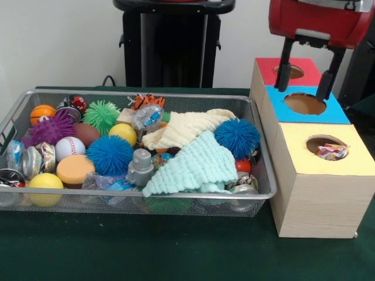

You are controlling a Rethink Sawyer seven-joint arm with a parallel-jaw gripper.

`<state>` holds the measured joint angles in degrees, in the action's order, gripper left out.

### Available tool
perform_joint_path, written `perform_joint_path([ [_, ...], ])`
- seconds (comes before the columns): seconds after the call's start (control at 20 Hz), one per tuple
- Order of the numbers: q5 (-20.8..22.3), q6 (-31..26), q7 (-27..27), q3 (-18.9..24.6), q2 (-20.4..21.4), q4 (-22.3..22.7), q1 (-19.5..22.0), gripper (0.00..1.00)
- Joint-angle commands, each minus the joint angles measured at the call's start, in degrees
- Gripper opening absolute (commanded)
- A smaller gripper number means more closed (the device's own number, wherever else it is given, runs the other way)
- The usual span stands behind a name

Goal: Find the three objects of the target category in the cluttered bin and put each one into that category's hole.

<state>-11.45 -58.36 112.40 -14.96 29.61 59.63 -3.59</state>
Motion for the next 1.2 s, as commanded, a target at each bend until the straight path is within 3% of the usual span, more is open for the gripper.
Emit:
perform_joint_path([
  [0.05, 1.64, 3.61, 8.48, 3.33, -3.26, 2.48, -1.05, 0.0],
  [0.3, 1.06, 1.99, 9.7, 3.05, -4.36, 1.17, -1.5, 0.0],
  [1.2, 1.46, 14.82, 8.14, 3.71, -8.85, 5.16, -1.44, 0.0],
])
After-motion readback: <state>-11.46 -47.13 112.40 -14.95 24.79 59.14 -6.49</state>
